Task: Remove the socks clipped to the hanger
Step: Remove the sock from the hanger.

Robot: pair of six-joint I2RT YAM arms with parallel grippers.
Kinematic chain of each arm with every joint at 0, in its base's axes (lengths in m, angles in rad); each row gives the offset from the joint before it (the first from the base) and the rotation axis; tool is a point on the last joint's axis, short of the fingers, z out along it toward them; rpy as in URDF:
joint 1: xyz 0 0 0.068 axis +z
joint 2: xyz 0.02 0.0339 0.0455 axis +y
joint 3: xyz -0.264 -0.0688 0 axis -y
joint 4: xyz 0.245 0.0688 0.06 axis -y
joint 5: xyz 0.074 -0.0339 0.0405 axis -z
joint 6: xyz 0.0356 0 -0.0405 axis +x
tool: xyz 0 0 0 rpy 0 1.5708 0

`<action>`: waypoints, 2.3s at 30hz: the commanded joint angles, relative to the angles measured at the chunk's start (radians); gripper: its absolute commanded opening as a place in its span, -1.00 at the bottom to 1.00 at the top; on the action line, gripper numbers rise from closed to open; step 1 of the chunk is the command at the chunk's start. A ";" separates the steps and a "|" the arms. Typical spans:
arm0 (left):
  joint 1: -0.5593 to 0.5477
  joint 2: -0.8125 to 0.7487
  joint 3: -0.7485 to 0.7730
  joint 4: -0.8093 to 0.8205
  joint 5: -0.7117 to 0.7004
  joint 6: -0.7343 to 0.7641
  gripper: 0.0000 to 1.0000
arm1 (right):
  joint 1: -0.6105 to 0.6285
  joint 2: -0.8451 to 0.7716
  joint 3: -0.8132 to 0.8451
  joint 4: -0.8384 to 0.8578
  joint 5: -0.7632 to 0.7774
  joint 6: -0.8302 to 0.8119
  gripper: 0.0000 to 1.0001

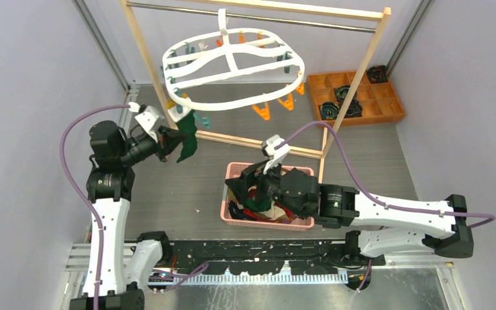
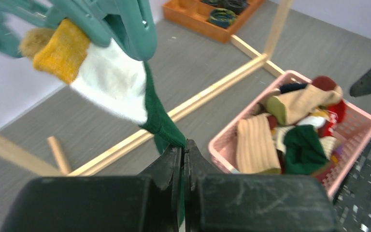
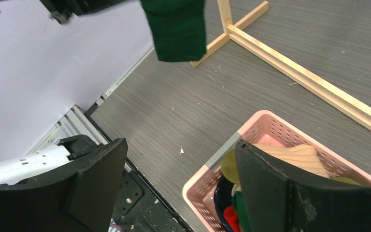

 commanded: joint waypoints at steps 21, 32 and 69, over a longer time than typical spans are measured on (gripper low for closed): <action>-0.447 -0.093 0.096 -0.203 -0.057 -0.186 -0.99 | 0.192 0.216 0.500 -0.035 0.341 -0.040 0.88; -0.508 -0.100 0.076 -0.161 -0.078 -0.261 -0.99 | 0.032 0.221 0.475 -0.078 0.110 0.131 0.88; -0.534 -0.140 0.060 -0.113 -0.063 -0.412 0.80 | -0.062 0.271 0.426 0.055 0.021 0.249 -0.96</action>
